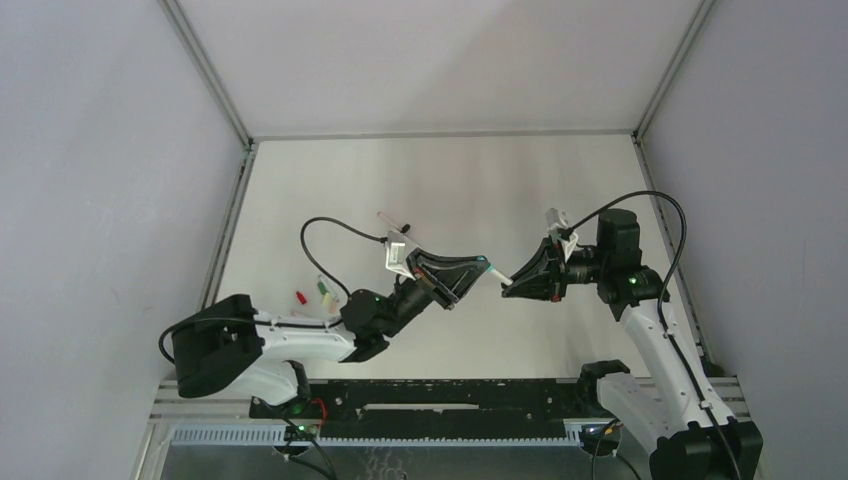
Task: Insert the pens into the pen caps
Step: Press the pen cap onto the pen.
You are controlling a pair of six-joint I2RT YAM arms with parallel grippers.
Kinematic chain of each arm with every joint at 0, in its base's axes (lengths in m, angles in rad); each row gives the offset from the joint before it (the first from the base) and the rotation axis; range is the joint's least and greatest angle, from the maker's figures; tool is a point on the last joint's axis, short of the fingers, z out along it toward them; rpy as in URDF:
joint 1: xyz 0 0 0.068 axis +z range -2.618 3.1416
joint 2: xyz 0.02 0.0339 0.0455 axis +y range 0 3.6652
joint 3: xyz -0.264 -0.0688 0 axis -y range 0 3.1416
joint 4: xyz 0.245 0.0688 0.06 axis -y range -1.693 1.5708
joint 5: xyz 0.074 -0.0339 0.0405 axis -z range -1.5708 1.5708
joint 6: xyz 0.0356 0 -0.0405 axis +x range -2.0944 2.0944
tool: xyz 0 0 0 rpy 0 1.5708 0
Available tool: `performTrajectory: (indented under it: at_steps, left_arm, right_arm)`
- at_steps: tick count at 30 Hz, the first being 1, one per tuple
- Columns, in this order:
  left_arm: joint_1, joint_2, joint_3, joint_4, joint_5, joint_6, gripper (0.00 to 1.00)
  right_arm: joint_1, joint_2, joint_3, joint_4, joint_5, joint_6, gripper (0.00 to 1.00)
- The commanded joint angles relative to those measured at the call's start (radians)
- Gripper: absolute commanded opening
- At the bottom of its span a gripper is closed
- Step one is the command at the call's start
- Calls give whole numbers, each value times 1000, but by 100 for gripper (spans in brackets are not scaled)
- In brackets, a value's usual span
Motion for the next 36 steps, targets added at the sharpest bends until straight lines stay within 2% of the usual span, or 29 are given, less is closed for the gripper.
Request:
performTrajectory:
  at_steps: [1,4,10,15,36]
  left_arm:
    - [26,16,23,-7,164,-3,1]
    - [54,2,-10,-8,177,-60,0]
    - [61,-32,-20,-34,277,-11,0]
    - [76,-48,-18,-42,357,2,0]
    - [84,-53,-27,-39,345,8,0]
  right_arm:
    - [1,-16,34,25,-31,7,0]
    - [14,-36,34,9,40,-25,0]
    - [16,-20,34,16,-54,-8,0]
    - [20,-7,34,13,-58,-9,0]
    - [27,-6,34,-37,-32,-80,0]
